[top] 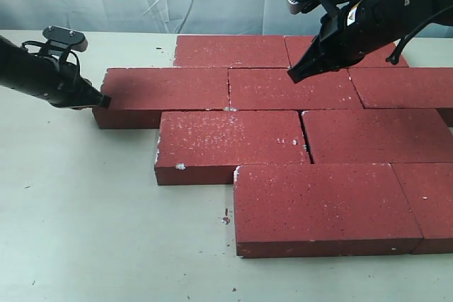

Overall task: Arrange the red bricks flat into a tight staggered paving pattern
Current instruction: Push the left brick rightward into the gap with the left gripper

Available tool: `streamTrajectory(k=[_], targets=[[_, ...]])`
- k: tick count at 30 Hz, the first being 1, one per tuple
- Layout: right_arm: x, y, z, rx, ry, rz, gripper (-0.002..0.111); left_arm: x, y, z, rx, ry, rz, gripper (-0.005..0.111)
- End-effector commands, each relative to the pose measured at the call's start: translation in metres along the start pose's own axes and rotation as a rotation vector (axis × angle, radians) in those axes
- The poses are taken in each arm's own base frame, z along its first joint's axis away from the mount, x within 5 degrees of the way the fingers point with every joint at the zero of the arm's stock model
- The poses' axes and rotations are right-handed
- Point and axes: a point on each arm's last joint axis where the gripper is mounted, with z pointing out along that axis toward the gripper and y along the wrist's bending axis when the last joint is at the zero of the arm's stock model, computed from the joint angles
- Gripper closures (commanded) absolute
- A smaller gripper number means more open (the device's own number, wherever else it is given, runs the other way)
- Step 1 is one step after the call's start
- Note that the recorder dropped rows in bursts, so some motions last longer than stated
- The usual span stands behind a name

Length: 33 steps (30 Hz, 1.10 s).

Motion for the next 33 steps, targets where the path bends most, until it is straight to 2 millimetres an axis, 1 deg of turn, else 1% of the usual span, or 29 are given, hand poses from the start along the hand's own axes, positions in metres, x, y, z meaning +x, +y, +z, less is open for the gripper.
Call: streamTrajectory(k=[1, 12, 27, 30, 33], targets=[[0.001, 0.000, 0.001, 0.003, -0.003, -0.006, 0.109, -0.005, -0.008, -0.003, 0.026, -0.013, 0.004, 0.107], [0.001, 0.000, 0.001, 0.003, -0.003, -0.006, 0.109, 0.000, 0.010, -0.009, 0.017, -0.008, -0.026, 0.107], [0.001, 0.000, 0.001, 0.003, -0.003, -0.006, 0.109, 0.002, 0.014, -0.010, 0.004, -0.003, -0.015, 0.107], [0.001, 0.000, 0.001, 0.003, -0.003, -0.006, 0.109, 0.003, 0.019, -0.012, -0.006, -0.005, -0.030, 0.107], [0.001, 0.000, 0.001, 0.003, -0.003, -0.006, 0.109, 0.005, 0.026, -0.015, -0.019, -0.011, -0.088, 0.107]])
